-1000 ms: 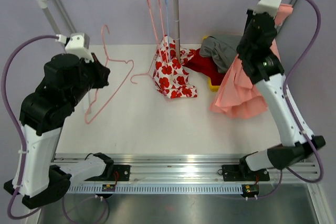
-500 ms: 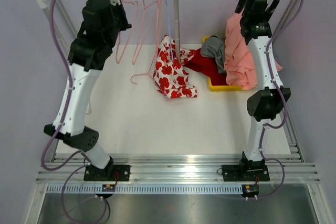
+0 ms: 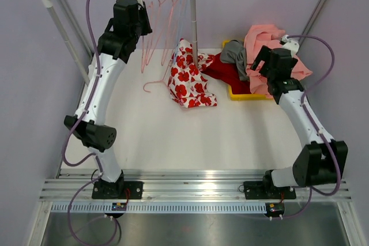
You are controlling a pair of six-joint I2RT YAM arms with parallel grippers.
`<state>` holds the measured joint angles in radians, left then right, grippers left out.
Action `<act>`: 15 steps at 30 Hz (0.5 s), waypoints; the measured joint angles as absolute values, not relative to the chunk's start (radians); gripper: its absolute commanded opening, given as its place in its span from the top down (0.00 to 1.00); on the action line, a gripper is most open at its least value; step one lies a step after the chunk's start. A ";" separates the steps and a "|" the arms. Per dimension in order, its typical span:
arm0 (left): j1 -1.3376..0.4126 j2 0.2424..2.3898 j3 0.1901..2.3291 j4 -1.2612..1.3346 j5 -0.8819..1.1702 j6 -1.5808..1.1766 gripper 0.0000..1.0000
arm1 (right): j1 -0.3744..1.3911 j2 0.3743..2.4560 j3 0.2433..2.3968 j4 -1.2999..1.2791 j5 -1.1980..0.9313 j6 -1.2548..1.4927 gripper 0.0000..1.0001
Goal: Remove the skirt from the hanger
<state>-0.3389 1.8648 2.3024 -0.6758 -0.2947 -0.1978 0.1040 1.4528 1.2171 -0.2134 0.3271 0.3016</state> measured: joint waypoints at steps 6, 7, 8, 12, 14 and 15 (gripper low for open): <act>-0.340 1.631 2.096 -0.683 -0.282 -0.237 0.12 | 0.105 1.215 1.198 -0.208 0.291 0.337 0.00; -0.340 1.581 2.044 -0.670 -0.285 -0.245 0.11 | 0.105 1.181 1.194 -0.212 0.284 0.344 0.01; -0.340 1.516 1.977 -0.665 -0.287 -0.255 0.11 | 0.105 1.155 1.189 -0.219 0.275 0.350 0.00; -0.340 1.252 1.645 -0.616 -0.303 -0.315 0.11 | 0.105 1.071 1.150 -0.265 0.241 0.372 0.01; -0.340 1.157 1.480 -0.578 -0.316 -0.368 0.13 | 0.105 1.044 1.131 -0.300 0.224 0.379 0.01; -0.340 1.117 1.400 -0.571 -0.321 -0.398 0.15 | 0.105 1.035 1.125 -0.316 0.218 0.382 0.00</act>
